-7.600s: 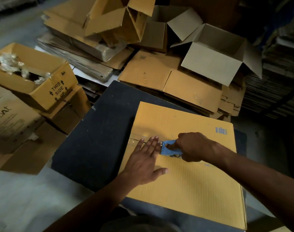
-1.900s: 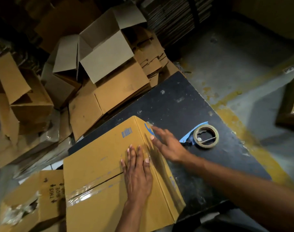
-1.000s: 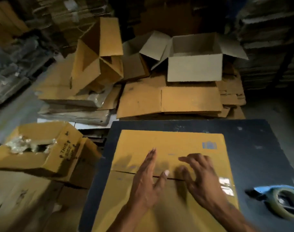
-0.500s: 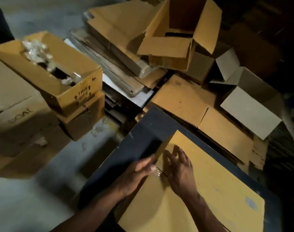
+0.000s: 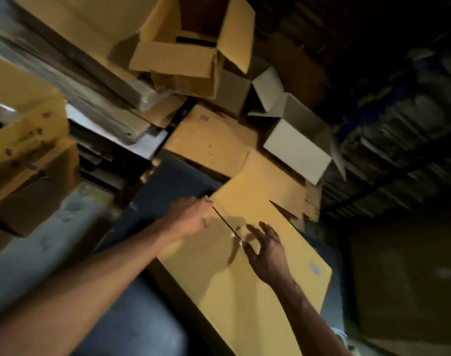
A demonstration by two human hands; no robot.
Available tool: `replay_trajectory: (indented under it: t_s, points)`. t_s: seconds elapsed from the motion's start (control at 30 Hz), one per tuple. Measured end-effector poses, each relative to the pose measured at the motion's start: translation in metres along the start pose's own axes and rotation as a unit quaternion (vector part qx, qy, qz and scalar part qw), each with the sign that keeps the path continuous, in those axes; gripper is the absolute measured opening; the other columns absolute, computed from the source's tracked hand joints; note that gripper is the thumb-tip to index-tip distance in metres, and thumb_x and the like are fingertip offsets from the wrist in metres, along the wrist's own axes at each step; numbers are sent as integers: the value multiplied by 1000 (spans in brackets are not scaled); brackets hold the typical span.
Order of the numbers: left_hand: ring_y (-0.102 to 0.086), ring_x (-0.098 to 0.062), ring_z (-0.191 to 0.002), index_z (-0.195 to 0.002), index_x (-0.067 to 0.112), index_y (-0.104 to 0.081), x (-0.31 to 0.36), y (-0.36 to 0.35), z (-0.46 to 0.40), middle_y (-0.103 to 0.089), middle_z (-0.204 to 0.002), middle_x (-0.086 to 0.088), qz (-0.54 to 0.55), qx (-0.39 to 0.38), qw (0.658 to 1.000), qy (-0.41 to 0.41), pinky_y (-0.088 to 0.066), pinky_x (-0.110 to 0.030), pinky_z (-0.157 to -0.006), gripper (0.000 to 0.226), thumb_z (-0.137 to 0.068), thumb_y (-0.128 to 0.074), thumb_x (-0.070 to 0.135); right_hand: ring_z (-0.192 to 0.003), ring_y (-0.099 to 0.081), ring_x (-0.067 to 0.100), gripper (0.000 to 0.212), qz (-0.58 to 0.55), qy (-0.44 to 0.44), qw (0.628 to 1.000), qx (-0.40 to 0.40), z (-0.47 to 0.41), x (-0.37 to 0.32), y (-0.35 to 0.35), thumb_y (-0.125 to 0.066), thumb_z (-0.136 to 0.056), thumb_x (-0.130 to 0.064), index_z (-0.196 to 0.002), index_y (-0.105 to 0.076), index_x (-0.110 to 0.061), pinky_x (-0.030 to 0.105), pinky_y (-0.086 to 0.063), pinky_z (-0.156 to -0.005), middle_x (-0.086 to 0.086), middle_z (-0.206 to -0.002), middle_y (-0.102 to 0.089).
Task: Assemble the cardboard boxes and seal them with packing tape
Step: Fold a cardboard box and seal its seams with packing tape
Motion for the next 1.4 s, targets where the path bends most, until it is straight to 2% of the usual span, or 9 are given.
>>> replay_trajectory:
  t_s: [0.17, 0.3, 0.47, 0.67, 0.93, 1.07, 1.2, 1.3, 1.4]
  points:
    - [-48, -25, -136, -137, 25, -56, 99, -36, -13, -55, -144, -1, -84, 37, 994, -61, -34, -52, -113, 41, -98, -58, 39, -153, -25, 32, 57, -4, -151, 988, -2, 46, 112, 37, -61, -100, -42, -153, -42, -34, 56, -31, -121, 7, -166, -31]
    - [-8, -31, -159, -161, 21, -26, 181, -108, 33, -14, -172, -12, -48, -17, 995, -86, -13, -53, -124, 71, -102, -45, 55, -147, -35, 31, 63, 1, -224, 974, -15, 62, 175, 51, -66, -98, -38, -154, -40, -27, 51, -38, -117, 7, -161, -37]
    - [20, -35, -157, -165, 14, 1, 270, -168, 76, 24, -167, -18, -49, -34, 991, -117, 5, -64, -123, 110, -89, -35, 85, -142, -43, 34, 79, -99, -250, 963, 25, 54, 229, 57, -72, -89, -52, -156, -37, -29, 48, -42, -114, 9, -157, -43]
    - [30, -27, -154, -163, 15, 15, 298, -211, 84, 33, -166, -6, -169, -84, 969, -160, 22, -67, -116, 109, -92, -54, 60, -114, -63, 31, 66, -115, -173, 978, -1, 63, 270, 58, -77, -78, -67, -129, -63, -27, 42, -55, -92, 6, -120, -68]
    - [15, -18, -158, -165, 26, 9, 286, -210, 84, 26, -166, 9, -202, -47, 977, -48, 13, -52, -122, 98, -93, -59, 30, -117, -55, 33, 89, -121, -211, 969, 51, 113, 295, 27, -60, -70, -91, -124, -56, -20, 44, -53, -86, 6, -121, -56]
    - [-44, -25, -147, -155, 16, -44, 279, -219, 70, -35, -164, -5, -228, 24, 971, -66, -23, -54, -123, 96, -76, -82, 57, -95, -69, 24, 56, -218, -141, 965, 30, 126, 329, 26, -47, -90, -81, -111, -70, -34, 34, -52, -73, -4, -98, -73]
    - [-40, -29, -149, -156, 14, -42, 276, -231, 70, -38, -164, -9, -253, 76, 959, -101, -21, -56, -118, 73, -96, -39, 56, -119, -63, 34, 44, -147, -136, 980, -14, 142, 404, 8, -47, -100, -44, -134, -64, -21, 39, -51, -92, 11, -128, -70]
    - [-38, -31, -149, -157, 11, -41, 272, -240, 70, -36, -165, -10, -290, 97, 946, -108, -14, -52, -121, 73, -99, -33, 54, -131, -57, 29, 69, -35, -137, 979, -143, 158, 444, -16, -61, -93, -33, -157, -37, -26, 34, -45, -104, 7, -144, -61]
    - [-39, -30, -149, -159, 12, -33, 268, -242, 68, -35, -165, -10, -294, 104, 943, -117, -12, -50, -123, 74, -99, -32, 56, -125, -60, 25, 72, 10, -110, 981, -160, 165, 451, -33, -67, -90, -38, -155, -38, -31, 34, -48, -102, 3, -142, -58]
Point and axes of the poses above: each hand's wrist, its own z-axis away from the middle knuckle, its own y-axis out of the back of the hand, x = y × z, the point moved 3 cm from there along -z, towards the middle knuckle
